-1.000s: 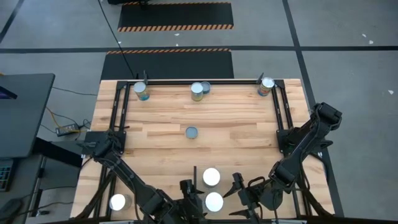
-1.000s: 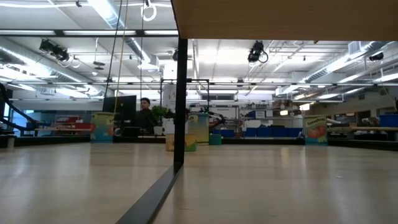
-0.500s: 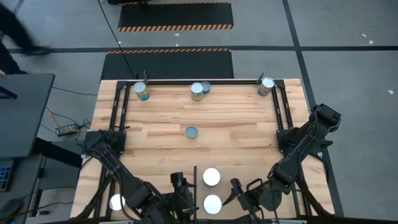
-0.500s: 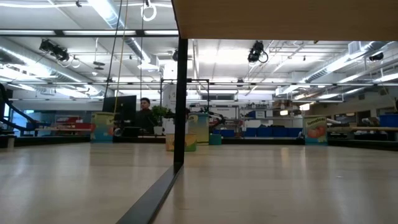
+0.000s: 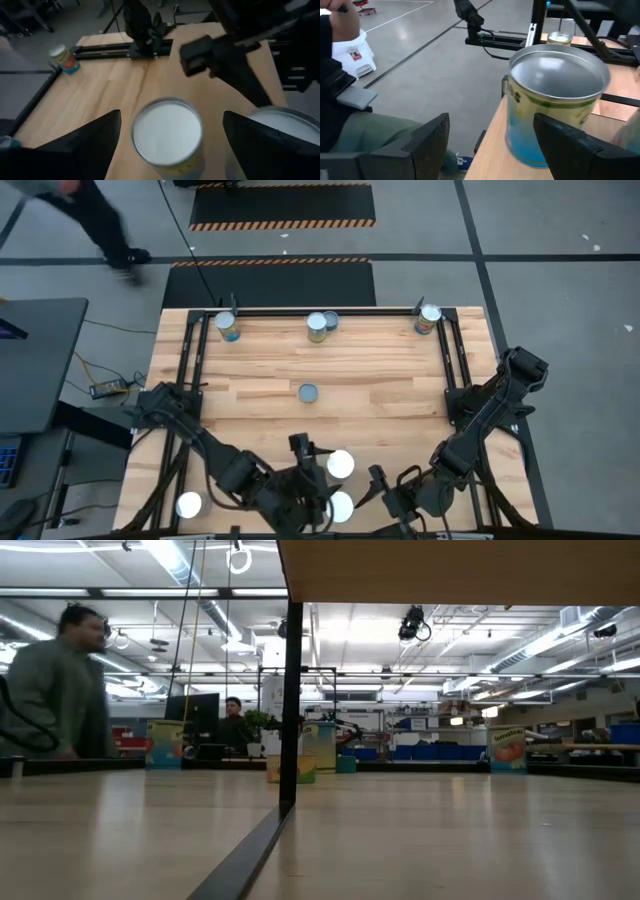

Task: Pick and place cans onto a shelf
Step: Put the right canned tomatoes on the shelf

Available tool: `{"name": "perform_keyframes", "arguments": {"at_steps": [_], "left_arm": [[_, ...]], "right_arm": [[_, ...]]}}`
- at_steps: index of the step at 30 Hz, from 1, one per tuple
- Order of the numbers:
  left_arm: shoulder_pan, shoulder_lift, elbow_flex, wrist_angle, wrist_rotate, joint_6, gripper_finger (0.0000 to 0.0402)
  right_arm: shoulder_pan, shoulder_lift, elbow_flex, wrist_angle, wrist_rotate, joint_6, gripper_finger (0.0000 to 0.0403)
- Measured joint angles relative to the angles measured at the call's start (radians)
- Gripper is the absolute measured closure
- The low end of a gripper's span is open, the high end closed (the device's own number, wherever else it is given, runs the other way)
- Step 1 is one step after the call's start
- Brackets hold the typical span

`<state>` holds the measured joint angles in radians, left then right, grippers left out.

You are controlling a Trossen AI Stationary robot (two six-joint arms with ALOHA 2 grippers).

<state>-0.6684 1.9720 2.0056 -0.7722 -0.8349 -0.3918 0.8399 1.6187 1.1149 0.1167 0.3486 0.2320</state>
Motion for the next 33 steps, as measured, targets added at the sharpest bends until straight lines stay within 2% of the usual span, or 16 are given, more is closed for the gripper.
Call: {"name": "perform_keyframes", "arguments": {"at_steps": [4,7,12,16,20,24,27,30,33], "left_arm": [[0.023,0.000,0.000,0.006,0.009,0.038,0.0045],[0.034,0.000,0.000,0.006,0.078,0.064,0.0045],[0.026,0.000,0.000,0.036,0.092,0.119,0.0045],[-0.009,-0.006,0.000,0.105,-0.015,0.242,0.0045],[-0.011,-0.029,0.000,0.171,-0.023,0.322,0.0045],[0.001,-0.032,0.000,0.141,-0.060,0.326,0.0045],[0.000,-0.032,0.000,0.068,-0.145,0.301,0.0045],[0.012,-0.046,-0.001,-0.078,-0.235,0.190,0.0045],[0.046,-0.075,-0.001,-0.254,-0.265,0.038,0.0045]], "right_arm": [[0.016,-0.045,0.000,-0.066,-0.055,0.000,0.0108],[0.044,-0.117,0.000,-0.154,-0.040,0.000,0.0108],[0.095,-0.258,0.000,-0.341,0.091,0.000,0.0108],[0.119,-0.353,0.000,-0.456,0.189,0.000,0.0108],[0.109,-0.407,0.000,-0.535,0.315,0.012,0.0108],[0.079,-0.460,0.000,-0.653,0.475,0.100,0.0108],[0.055,-0.504,0.000,-0.812,0.553,0.234,0.0108],[0.027,-0.543,0.000,-1.007,0.635,0.420,0.0108],[-0.013,-0.577,0.000,-1.208,0.687,0.615,0.0108]]}}
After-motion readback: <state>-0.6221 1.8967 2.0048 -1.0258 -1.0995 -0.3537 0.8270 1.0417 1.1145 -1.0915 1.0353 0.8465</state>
